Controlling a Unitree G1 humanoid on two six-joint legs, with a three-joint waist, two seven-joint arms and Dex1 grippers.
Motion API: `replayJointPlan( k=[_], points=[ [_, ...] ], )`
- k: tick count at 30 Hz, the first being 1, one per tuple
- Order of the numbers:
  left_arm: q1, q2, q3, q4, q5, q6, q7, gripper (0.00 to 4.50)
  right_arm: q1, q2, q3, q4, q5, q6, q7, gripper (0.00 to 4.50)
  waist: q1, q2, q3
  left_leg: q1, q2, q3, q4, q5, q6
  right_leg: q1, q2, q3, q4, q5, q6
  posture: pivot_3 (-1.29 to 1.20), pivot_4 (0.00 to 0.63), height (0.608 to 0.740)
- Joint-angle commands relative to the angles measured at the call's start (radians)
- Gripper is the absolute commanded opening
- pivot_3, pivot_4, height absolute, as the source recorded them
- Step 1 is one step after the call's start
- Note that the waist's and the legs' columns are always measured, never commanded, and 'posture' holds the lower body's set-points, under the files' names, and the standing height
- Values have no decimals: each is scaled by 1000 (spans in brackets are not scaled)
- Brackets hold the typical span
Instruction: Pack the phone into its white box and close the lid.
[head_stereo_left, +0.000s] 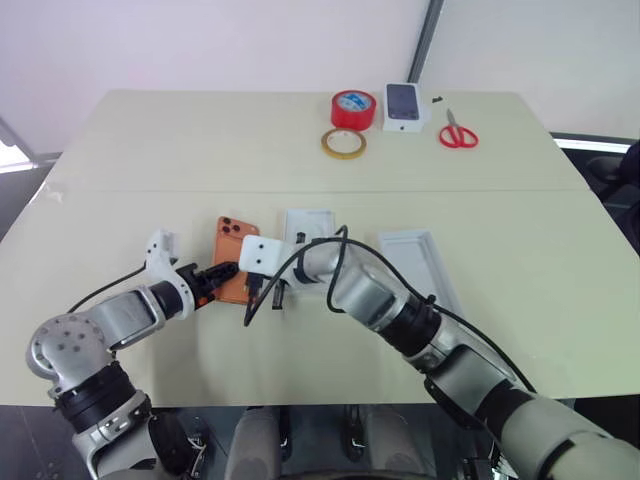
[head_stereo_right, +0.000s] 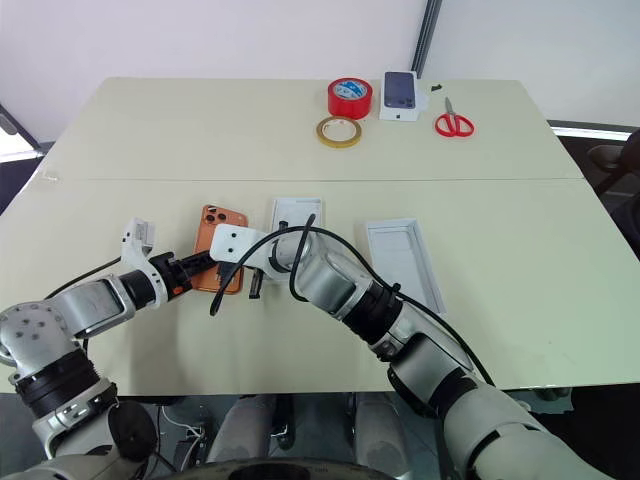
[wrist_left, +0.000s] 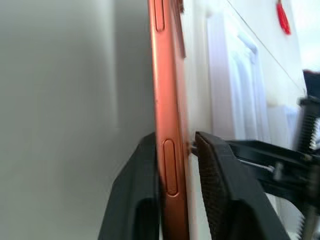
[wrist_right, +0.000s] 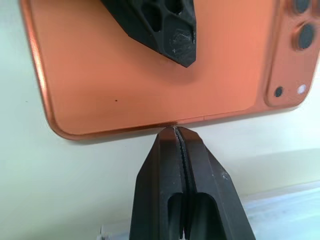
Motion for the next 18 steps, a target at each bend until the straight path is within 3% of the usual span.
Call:
replayJointPlan(
  k=[1, 3, 7, 12, 18],
  points=[
    [-19, -13, 50, -2, -58, 9, 37, 1021, -11, -15, -33, -91, 12, 14, 16, 0, 0, 0, 0, 0, 0, 0, 0, 0, 0, 0, 0, 0, 0, 0, 0, 0, 150, 740],
    [-22, -21, 70, 1, -78, 9, 54, 1021, -4, -34, -42, -122, 16, 27, 22, 0, 3, 0, 0, 0, 0, 0, 0, 0, 0, 0, 0, -1, -1, 0, 0, 0, 150, 740],
    [-22, -28, 80, 7, -121, 9, 97, 37, 5, -68, -54, -170, 27, 52, 27, 0, 2, 0, 0, 0, 0, -1, 0, 0, 0, 1, -1, -1, -2, 0, -1, 0, 150, 740],
    [-57, -46, 106, 17, -196, -8, 147, 37, 16, -130, -105, -260, 61, 59, 47, 0, 4, -1, 1, -1, 0, -1, -1, 0, 0, 0, -1, -1, -2, 0, -1, 0, 150, 740],
    [-153, -92, 48, 24, -318, -93, 262, 37, 70, -225, -288, -372, 199, 46, 107, 0, 12, -2, 1, -3, 0, -2, -1, -1, 0, 2, -1, -3, -9, 0, -2, 0, 150, 740]
  ],
)
